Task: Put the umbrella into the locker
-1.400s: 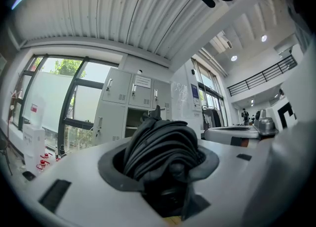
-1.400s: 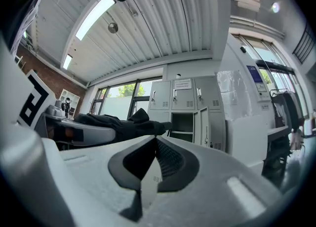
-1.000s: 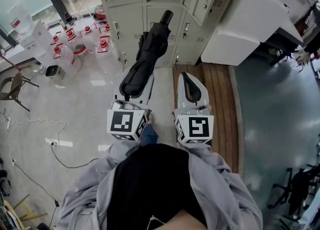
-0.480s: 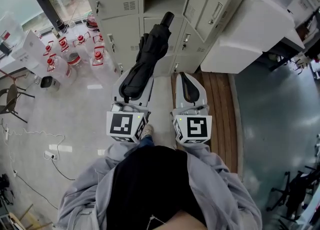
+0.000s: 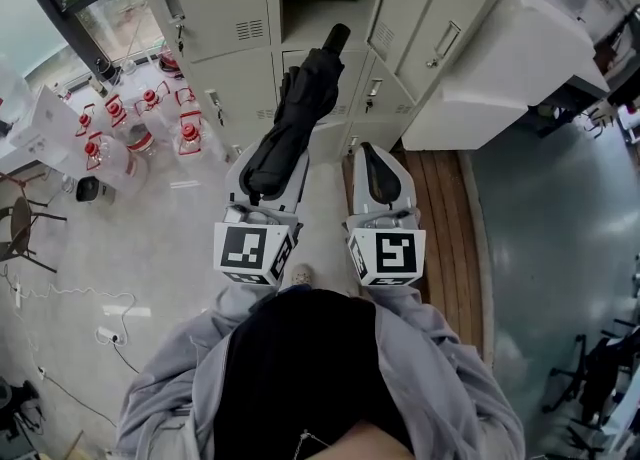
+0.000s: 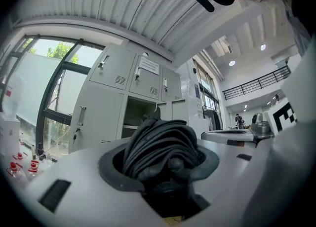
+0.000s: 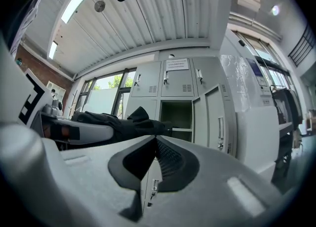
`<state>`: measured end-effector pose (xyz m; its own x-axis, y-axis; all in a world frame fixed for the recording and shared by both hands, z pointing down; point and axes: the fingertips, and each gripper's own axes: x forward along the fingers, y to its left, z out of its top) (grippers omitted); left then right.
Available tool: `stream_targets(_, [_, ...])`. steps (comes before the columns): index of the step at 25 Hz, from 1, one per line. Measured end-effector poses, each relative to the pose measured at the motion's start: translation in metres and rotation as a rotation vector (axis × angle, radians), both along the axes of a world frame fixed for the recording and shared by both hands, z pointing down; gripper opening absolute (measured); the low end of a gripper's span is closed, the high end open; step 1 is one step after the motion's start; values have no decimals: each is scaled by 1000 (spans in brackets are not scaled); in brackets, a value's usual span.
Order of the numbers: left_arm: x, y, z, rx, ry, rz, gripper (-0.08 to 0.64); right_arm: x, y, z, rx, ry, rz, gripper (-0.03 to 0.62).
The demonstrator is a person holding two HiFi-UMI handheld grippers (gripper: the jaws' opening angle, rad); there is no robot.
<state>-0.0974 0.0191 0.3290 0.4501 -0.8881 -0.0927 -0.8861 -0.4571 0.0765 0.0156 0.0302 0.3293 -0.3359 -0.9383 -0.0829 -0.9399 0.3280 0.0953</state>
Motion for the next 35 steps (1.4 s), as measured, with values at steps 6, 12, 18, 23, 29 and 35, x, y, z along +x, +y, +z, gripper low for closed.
stream_targets(6, [-6, -29, 5, -15, 13, 24, 212, -2, -23, 4, -10, -4, 34, 0])
stream_targets(12, [-6, -44, 5, -16, 17, 36, 212, -3, -38, 6, -15, 5, 46, 0])
stream_targets(18, [-3, -62, 5, -18, 15, 46, 212, -6, -58, 6, -15, 1, 32, 0])
stream_targets(23, [1, -84, 8, -17, 22, 43, 212, -4, -84, 8, -6, -1, 11, 0])
stream_targets(29, [9, -128, 6, -10, 31, 35, 212, -1, -139, 7, 5, 6, -24, 0])
stream_targets(35, [20, -173, -4, -5, 46, 25, 212, 10, -197, 4, -6, 5, -41, 0])
